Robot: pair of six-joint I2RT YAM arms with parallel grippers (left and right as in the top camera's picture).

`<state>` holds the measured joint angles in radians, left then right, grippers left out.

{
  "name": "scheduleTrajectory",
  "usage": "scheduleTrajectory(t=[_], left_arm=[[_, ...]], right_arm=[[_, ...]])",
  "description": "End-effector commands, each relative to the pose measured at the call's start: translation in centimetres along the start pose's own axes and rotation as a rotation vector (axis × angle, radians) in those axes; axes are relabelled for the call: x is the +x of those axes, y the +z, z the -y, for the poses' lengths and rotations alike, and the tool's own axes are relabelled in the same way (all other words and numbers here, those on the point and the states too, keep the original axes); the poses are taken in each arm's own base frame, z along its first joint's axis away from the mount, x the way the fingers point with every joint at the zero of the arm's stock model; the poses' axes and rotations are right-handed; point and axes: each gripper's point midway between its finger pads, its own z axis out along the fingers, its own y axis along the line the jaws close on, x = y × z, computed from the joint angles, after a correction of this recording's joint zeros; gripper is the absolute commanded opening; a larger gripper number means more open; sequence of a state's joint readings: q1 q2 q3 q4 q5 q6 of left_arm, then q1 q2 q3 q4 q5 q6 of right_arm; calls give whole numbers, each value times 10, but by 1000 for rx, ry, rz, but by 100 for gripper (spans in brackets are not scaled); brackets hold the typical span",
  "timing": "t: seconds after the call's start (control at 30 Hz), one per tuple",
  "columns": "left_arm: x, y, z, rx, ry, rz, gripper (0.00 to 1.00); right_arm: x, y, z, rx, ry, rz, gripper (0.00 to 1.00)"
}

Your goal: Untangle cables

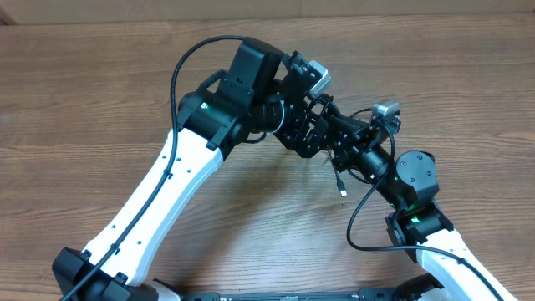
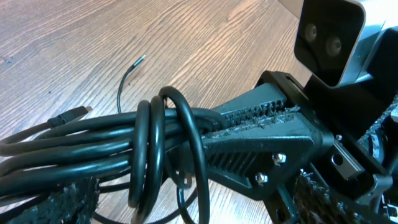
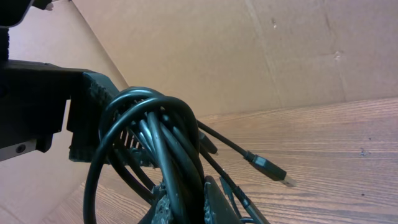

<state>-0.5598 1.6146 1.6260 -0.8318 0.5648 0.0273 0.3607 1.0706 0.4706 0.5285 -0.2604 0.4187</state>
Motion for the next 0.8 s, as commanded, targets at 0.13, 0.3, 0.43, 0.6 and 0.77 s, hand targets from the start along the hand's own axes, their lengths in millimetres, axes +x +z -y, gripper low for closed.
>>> scheduleTrajectory(t=[0.13, 0.3, 0.43, 0.6, 0.77], left_arm=[[-13, 2, 1, 3, 24, 38, 100], [-19, 2, -4, -29, 35, 58, 100], [-19, 1, -12, -77, 34, 57, 90], [-19, 1, -12, -76, 34, 57, 64], [-18, 1, -12, -76, 32, 55, 61]], right_arm=[[-8, -1, -7, -22, -8, 20, 7], [-8, -1, -7, -22, -8, 20, 7], [-8, -1, -7, -22, -8, 20, 7], [-8, -1, -7, -22, -8, 20, 7], [-8, -1, -7, -22, -8, 20, 7]])
